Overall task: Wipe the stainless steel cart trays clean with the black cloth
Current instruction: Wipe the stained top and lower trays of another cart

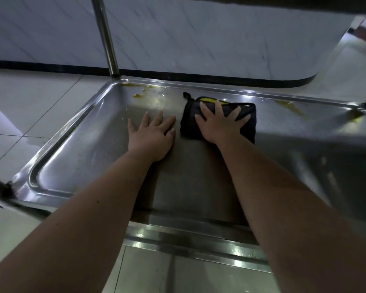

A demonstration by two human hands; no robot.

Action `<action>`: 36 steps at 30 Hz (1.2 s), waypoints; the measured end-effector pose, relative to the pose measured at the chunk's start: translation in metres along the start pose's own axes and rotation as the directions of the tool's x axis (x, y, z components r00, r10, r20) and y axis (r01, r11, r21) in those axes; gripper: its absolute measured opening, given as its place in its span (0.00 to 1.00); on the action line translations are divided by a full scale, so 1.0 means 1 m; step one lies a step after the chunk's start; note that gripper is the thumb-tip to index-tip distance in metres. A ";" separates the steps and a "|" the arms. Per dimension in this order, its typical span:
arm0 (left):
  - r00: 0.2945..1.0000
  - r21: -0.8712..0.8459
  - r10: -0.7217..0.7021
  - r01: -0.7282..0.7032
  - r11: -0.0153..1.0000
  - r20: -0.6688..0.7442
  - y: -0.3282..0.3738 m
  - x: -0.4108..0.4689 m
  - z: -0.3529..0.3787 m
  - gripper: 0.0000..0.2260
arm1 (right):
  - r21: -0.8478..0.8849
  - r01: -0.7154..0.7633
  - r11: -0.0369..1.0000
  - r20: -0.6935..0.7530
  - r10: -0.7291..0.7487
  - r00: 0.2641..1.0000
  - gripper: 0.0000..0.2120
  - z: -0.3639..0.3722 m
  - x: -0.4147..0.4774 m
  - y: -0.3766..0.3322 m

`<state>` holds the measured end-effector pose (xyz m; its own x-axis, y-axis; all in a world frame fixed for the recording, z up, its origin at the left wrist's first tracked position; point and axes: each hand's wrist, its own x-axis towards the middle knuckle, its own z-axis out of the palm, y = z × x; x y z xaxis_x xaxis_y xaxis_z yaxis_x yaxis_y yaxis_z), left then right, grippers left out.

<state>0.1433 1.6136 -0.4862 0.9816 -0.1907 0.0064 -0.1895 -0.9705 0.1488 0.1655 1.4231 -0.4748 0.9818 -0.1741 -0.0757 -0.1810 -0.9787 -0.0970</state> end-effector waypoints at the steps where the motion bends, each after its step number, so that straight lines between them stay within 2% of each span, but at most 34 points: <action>1: 1.000 -0.003 0.001 -0.001 1.000 0.001 0.000 0.000 0.000 0.22 | -0.001 -0.015 1.000 -0.003 0.015 1.000 0.28 0.000 0.010 -0.004; 6: 1.000 -0.007 -0.007 0.007 1.000 -0.007 0.001 0.001 0.000 0.22 | -0.014 0.009 1.000 -0.003 -0.009 1.000 0.28 0.000 -0.014 0.003; 12: 1.000 -0.018 -0.003 0.003 1.000 -0.011 0.005 -0.003 0.000 0.23 | -0.035 0.078 0.996 0.087 -0.075 0.993 0.28 0.006 -0.168 0.014; 15: 1.000 -0.014 0.023 -0.023 1.000 0.010 0.008 -0.001 -0.004 0.23 | -0.084 0.136 0.987 0.081 -0.129 0.988 0.34 0.009 -0.216 0.012; 17: 0.999 -0.030 0.031 -0.030 0.999 0.034 0.007 -0.004 -0.007 0.23 | -0.054 0.154 0.987 0.093 -0.148 0.985 0.33 0.004 -0.217 0.014; 19: 0.998 -0.091 0.055 -0.054 0.994 0.011 0.005 -0.005 -0.014 0.22 | 0.006 0.121 0.993 0.037 -0.121 0.992 0.29 -0.005 -0.204 0.024; 22: 0.989 -0.131 0.127 -0.136 0.982 -0.071 0.018 -0.016 -0.031 0.22 | 0.102 -0.021 0.995 -0.048 0.026 0.999 0.26 -0.021 -0.174 0.062; 24: 0.988 -0.112 0.152 -0.154 0.982 -0.029 0.053 -0.040 -0.038 0.24 | 0.205 -0.112 0.972 0.004 0.113 0.994 0.25 -0.021 -0.160 0.087; 26: 0.986 -0.109 0.159 -0.153 0.982 0.051 0.099 -0.078 -0.032 0.26 | 0.249 -0.129 0.960 0.061 0.118 0.991 0.24 -0.014 -0.153 0.096; 30: 0.969 -0.062 0.203 -0.196 0.979 0.138 0.135 -0.136 -0.005 0.30 | 0.272 -0.140 0.952 0.094 0.118 0.989 0.24 -0.007 -0.150 0.093; 33: 0.975 0.002 0.206 -0.207 0.978 0.086 0.107 -0.116 -0.001 0.32 | 0.240 -0.118 0.964 0.113 0.093 0.989 0.23 -0.006 -0.149 0.095; 36: 0.990 0.075 0.100 -0.108 0.991 0.101 0.060 -0.071 -0.009 0.36 | 0.087 -0.062 0.994 0.120 0.051 0.991 0.24 -0.001 -0.149 0.090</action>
<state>0.0623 1.5700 -0.4689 0.9504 -0.3011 -0.0784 -0.2957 -0.9525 0.0729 0.0028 1.3605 -0.4718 0.9573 -0.2099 -0.1988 -0.2459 -0.9529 -0.1778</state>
